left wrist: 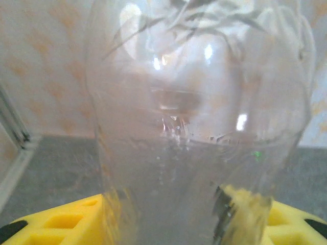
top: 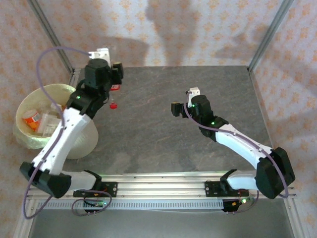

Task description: Put the plastic bottles in the bin

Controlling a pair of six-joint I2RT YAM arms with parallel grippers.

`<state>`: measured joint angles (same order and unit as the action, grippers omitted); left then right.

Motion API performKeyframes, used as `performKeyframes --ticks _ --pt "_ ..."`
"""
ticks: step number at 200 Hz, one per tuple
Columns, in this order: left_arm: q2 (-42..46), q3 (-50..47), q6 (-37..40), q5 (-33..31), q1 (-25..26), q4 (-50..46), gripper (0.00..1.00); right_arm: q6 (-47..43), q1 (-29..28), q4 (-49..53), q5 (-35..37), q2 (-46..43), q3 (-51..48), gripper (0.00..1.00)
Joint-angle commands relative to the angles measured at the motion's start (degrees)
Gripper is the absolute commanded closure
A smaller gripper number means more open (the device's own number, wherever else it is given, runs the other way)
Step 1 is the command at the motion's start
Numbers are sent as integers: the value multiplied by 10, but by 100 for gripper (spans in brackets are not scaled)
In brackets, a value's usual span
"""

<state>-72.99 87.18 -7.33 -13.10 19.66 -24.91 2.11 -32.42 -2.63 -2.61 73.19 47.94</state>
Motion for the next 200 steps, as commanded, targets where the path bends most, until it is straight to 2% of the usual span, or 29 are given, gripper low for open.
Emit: performKeyframes --ticks 1,15,31,56,74,92,123,167,174,187,200 --pt "37 27 78 -82 -3 -43 52 10 3 -20 -14 11 5 1" --pt "59 25 119 -117 -15 -38 52 10 3 -22 -17 15 7 1" --pt "84 19 139 -116 -50 -36 52 8 3 -24 -20 18 9 1" --pt "125 -13 148 -76 -123 -15 52 4 3 -23 -24 23 13 1" --pt "139 -26 175 -18 -161 -15 51 4 4 -24 -27 27 16 1" --pt "140 -38 186 -7 -195 -25 51 7 4 -27 -31 31 18 1" --pt "160 -92 157 12 -259 -17 48 7 4 -27 -32 32 18 1" --pt "202 -184 95 49 -318 -6 44 0 5 -25 -28 26 12 1" --pt "209 -197 88 50 -322 -7 40 1 6 -25 -28 25 10 1" --pt "219 -212 72 42 -326 -13 24 1 7 -26 -29 24 7 1" --pt "224 -210 56 29 -329 -25 16 3 7 -25 -30 25 7 1"
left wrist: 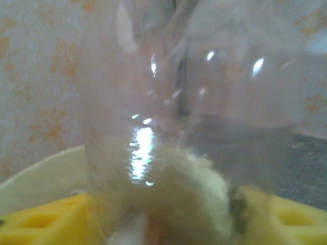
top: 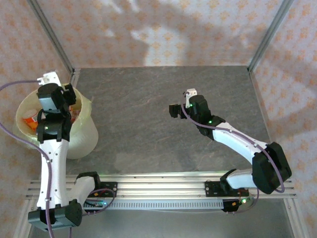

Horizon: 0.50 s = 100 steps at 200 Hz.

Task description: Put the plastic bottles in the bin

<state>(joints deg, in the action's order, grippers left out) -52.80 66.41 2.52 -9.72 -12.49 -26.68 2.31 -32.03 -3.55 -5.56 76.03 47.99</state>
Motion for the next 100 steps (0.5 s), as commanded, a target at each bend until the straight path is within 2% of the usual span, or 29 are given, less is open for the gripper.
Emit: performKeyframes --ticks 1,26,46,73,100 --pt "23 -2 -44 -6 -8 -9 15 1 4 -16 -1 -4 7 1" --pt "6 49 -84 5 -15 -57 8 2 3 -15 -2 -4 9 1" --pt "-49 130 -120 11 -16 -142 8 7 3 -15 -1 -1 10 1" --pt "-117 207 -167 -3 -23 -215 15 14 3 -15 0 -1 9 1" --pt "-146 231 -195 56 -28 -228 24 17 4 -10 6 -4 5 1"
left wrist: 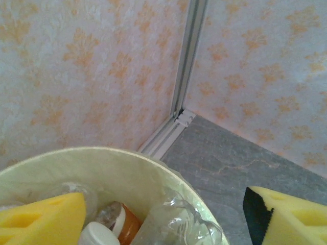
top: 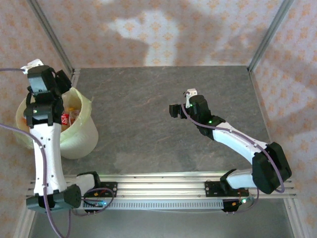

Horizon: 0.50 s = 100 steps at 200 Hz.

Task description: Put the plastic bottles in the bin

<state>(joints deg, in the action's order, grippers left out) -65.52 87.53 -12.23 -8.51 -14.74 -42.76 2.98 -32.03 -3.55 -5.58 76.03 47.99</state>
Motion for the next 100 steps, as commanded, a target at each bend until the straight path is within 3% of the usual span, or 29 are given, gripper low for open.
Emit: performKeyframes --ticks 1,54,100 --pt "-20 21 -48 46 -6 -68 24 11 4 -10 6 -5 4 1" --pt "-69 27 -83 67 -31 -121 47 6 5 -1 10 -6 2 1" --pt "-23 -72 -107 31 -40 -112 49 11 5 -3 5 1 4 1"
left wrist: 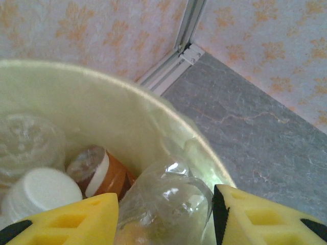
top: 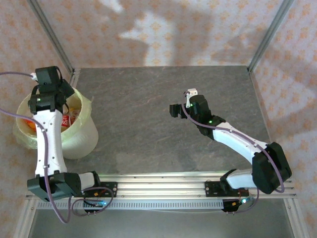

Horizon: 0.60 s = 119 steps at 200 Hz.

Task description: Put the plastic bottles in the bin

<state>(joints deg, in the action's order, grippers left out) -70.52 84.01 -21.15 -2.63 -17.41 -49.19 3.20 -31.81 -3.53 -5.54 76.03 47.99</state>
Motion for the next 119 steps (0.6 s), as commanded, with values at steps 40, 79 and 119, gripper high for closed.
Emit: performKeyframes --ticks 40,79,119 --pt "4 -29 -19 -40 -16 -70 48 3 3 2 4 8 10 1" --pt "-1 20 -20 -10 -16 -83 37 7 4 -1 8 6 9 1" --pt "31 93 -14 49 -16 -65 23 2 9 0 18 1 8 1"
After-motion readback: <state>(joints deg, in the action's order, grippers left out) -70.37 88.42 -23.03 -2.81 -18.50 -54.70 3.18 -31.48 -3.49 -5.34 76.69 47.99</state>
